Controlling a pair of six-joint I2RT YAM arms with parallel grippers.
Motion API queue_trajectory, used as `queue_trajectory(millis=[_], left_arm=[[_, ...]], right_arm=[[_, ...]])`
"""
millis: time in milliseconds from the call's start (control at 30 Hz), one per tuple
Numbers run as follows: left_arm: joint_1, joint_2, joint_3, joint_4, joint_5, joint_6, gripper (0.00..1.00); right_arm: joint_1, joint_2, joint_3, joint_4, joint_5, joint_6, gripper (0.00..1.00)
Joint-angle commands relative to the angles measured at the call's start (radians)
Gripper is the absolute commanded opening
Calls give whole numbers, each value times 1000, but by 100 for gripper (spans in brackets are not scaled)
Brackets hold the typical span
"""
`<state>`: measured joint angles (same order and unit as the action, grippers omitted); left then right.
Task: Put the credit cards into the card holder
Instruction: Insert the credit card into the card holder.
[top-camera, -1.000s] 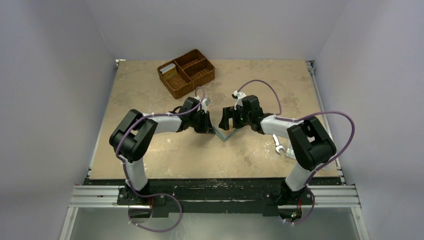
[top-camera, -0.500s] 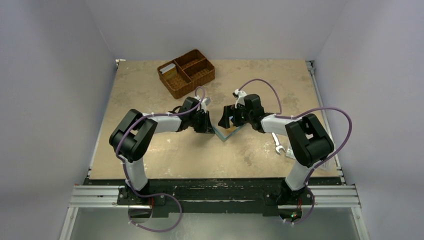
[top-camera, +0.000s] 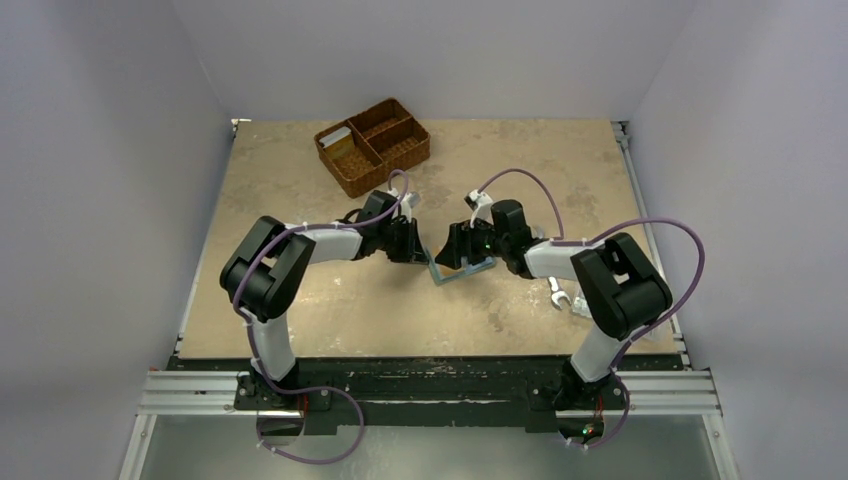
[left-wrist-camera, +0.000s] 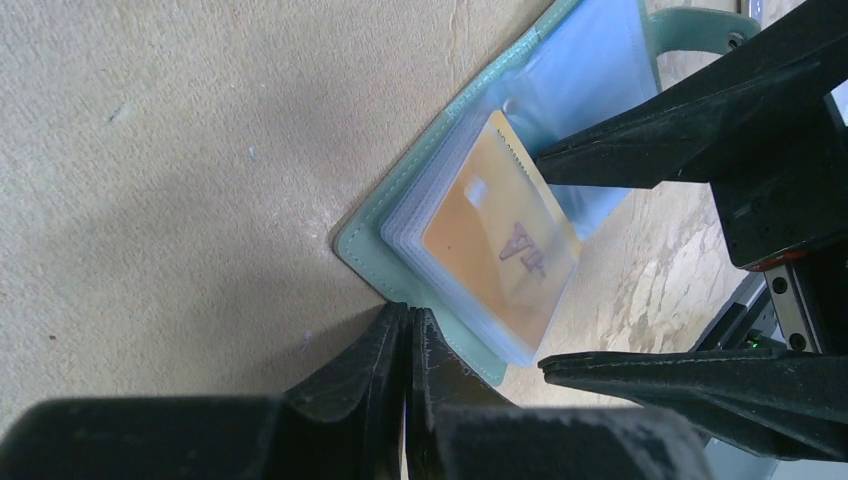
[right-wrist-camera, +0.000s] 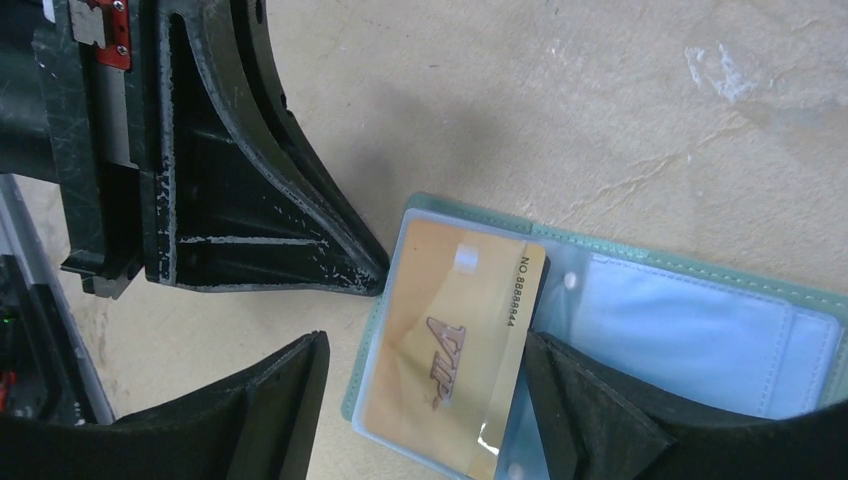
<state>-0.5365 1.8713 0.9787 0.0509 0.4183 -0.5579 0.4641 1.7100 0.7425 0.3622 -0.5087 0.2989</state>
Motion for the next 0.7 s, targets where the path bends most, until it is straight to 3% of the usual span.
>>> queue_trajectory(millis=[0,233,333,467,533,667], left_arm=[[2,35,-6,7,-35,2,0],[-3,4,-38,46,-3,-37,2],[20,-60,-34,-15,-24,4,9],[89,-163,-51,-49,2,41,30],[90,-164,-43,-93,27,46,31],[52,-132,-71,-10,79,-9,29]], right_arm=[[30,-46,-26,107,-69,116,79],[27,-138,-67,147,63,435,82],[5,-243,-61,-4,188,370,87],[3,-278,-46,-140,239,210,88],[4,-268,-54,-153,241,168,88],[5,-244,-74,-124,179,150,88]])
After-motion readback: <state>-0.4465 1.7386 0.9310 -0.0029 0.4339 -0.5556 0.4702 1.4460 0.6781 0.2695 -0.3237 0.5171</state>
